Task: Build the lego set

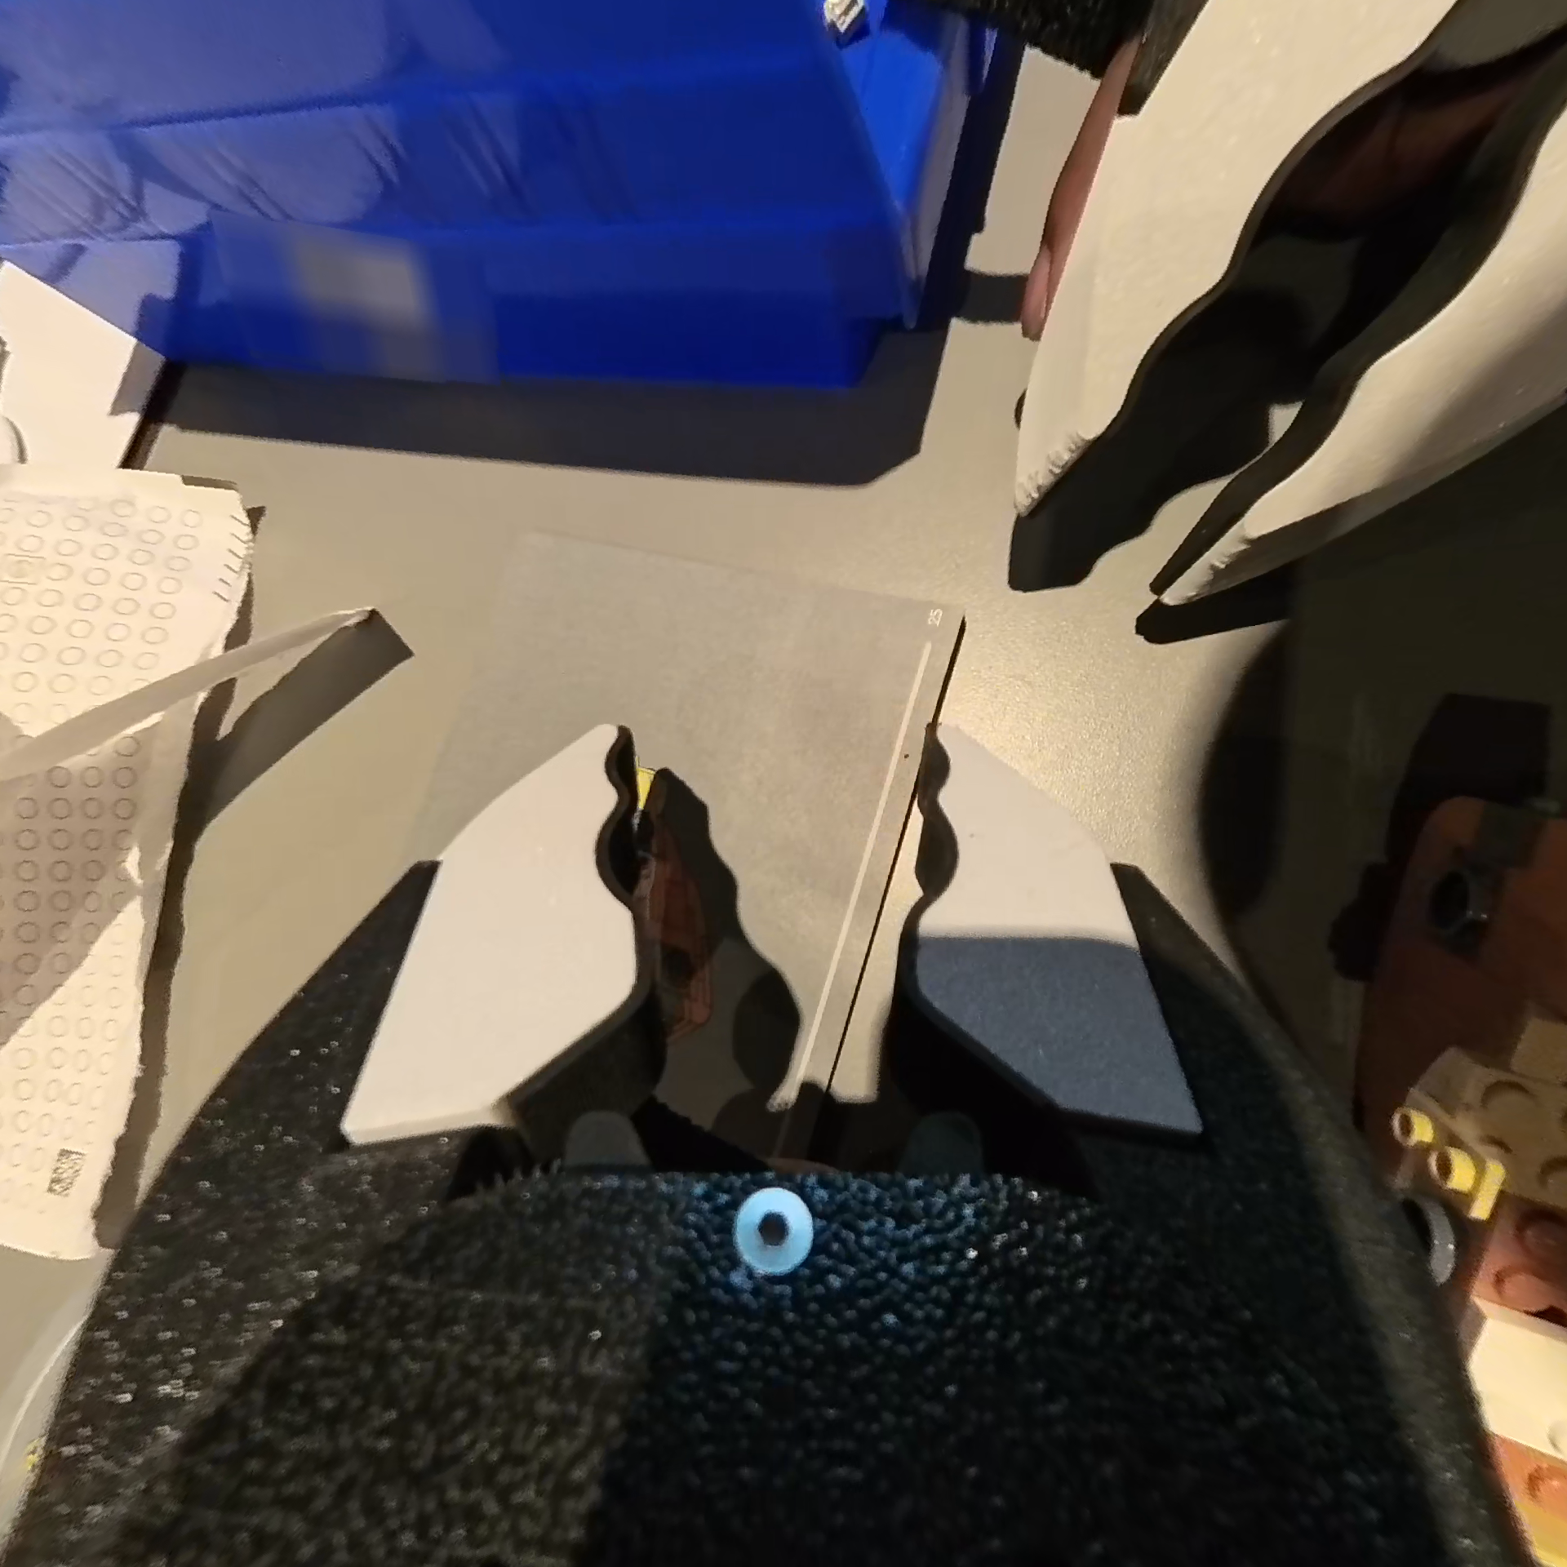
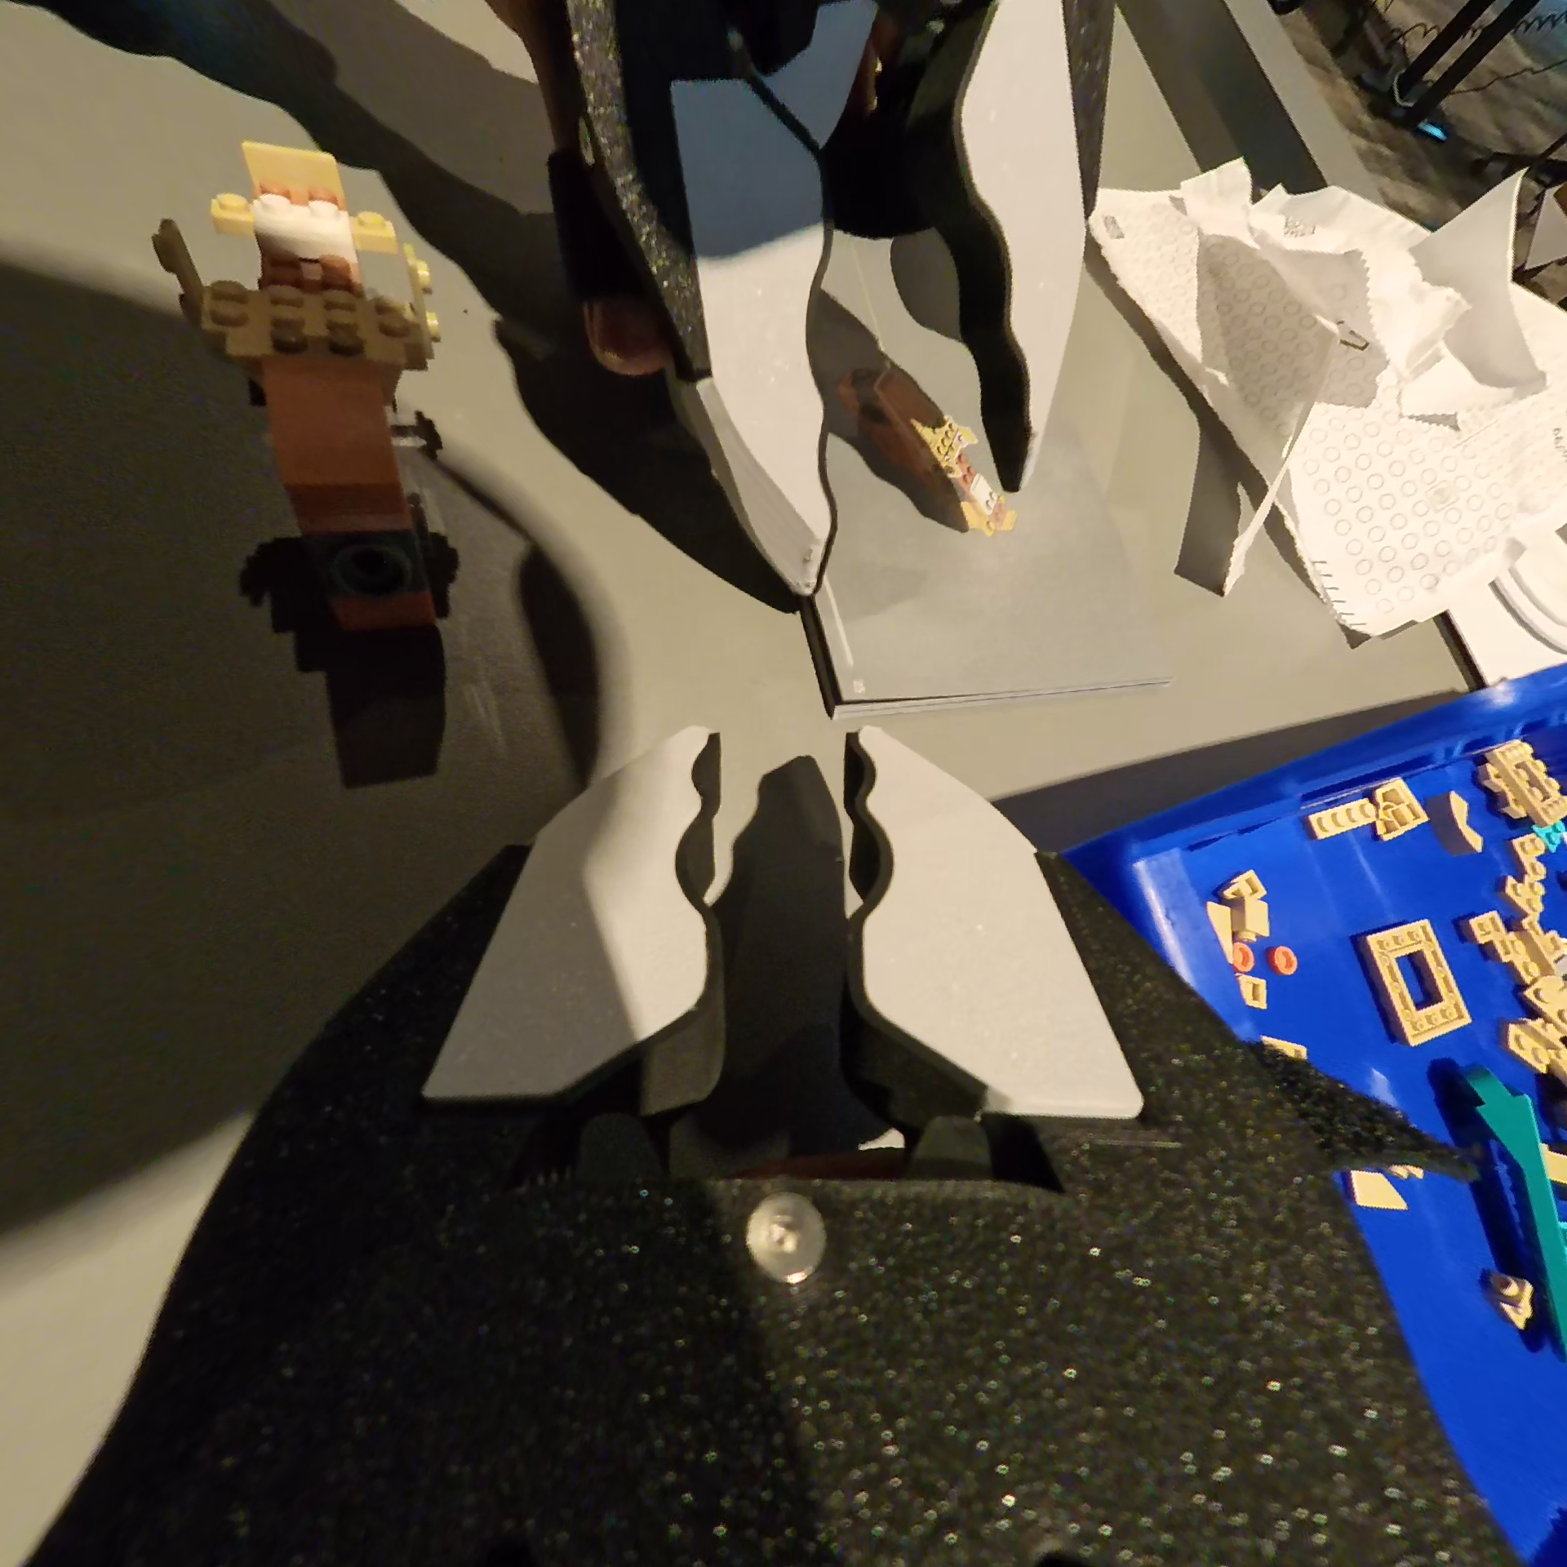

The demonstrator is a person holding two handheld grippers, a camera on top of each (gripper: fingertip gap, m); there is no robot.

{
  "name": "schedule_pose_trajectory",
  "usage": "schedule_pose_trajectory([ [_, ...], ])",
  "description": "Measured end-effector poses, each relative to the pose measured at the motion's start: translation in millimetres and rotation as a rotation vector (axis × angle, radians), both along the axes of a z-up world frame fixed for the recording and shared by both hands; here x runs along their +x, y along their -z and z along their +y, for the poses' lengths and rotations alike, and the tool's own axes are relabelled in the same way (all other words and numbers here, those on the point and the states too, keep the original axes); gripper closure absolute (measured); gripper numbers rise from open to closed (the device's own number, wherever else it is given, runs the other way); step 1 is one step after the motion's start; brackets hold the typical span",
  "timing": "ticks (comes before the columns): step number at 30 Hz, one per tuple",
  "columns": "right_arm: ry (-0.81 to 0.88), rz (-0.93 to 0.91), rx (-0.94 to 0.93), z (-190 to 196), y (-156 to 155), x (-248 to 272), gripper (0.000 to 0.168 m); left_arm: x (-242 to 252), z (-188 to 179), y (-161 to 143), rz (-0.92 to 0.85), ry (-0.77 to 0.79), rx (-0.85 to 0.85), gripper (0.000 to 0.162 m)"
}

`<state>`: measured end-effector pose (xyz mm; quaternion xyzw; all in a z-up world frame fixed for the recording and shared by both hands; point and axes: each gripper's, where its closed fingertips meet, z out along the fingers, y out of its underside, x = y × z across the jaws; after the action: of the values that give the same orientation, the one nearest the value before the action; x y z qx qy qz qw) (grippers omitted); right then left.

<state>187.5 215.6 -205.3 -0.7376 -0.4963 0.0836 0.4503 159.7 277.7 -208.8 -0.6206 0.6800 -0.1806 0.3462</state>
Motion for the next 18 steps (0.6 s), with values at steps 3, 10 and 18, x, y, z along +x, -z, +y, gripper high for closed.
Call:
schedule_pose_trajectory([
  [3, 0.000, 0.001, -0.003, 0, 0, 0, 0.141, 0, 0, -1, -0.005, -0.003, -0.008, 0.099],
  [10, 0.026, -0.007, 0.003, 4, 0, 0, 0.141, -1, 1, -4, -0.022, -0.012, -0.022, 0.099],
  [18, 0.135, -0.065, 0.119, 20, -4, 0, 0.143, -1, 2, -6, -0.035, -0.021, -0.033, 0.099],
])
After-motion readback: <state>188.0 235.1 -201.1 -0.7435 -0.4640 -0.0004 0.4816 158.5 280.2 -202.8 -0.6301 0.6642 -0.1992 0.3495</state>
